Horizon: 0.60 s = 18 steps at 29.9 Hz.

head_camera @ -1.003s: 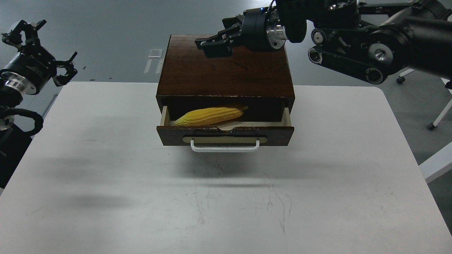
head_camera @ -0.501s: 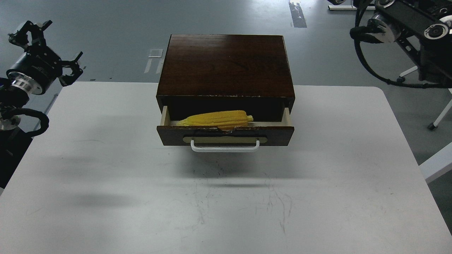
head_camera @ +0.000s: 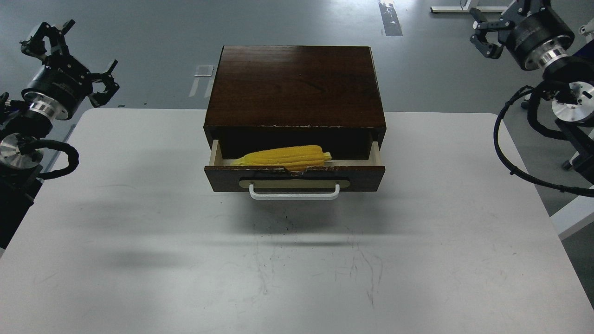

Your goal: Put corn in drawer with both arms

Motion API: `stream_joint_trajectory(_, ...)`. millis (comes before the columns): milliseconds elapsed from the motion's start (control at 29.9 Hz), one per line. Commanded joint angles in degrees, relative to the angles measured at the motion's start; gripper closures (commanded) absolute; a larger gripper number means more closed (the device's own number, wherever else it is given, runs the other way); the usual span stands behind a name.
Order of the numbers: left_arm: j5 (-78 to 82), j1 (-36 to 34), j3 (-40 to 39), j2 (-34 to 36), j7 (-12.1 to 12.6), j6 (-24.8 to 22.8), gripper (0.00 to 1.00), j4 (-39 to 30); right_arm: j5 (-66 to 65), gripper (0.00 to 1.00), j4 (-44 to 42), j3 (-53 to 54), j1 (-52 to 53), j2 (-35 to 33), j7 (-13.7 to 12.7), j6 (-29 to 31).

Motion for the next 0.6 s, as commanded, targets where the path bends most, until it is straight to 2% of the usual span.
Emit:
stream_joint_trajectory(0, -0.1, 0.1, -0.3, -0.5, 0.2, 0.0, 0.01, 0.0, 7.0, 0.00, -0.1, 1.1, -5.3, -0.7, 0.0, 4.0)
stream_joint_trajectory(234, -3.6, 0.2, -0.8, -0.9, 0.2, 0.0, 0.01, 0.0, 10.1, 0.00, -1.0, 1.3, -8.0, 0.3, 0.9, 6.2)
stream_joint_trajectory(368, -4.1, 0.4, -2.0, -2.1, 0.5, 0.0, 0.01, 0.0, 10.1, 0.00, -3.0, 2.5, -8.9, 1.4, 2.4, 6.6)
stream_joint_trajectory(568, -4.1, 2.2, -2.1, -2.4, 0.7, 0.0, 0.01, 0.1, 10.1, 0.00, -4.1, 4.1, -9.9, 1.3, 2.6, 6.6)
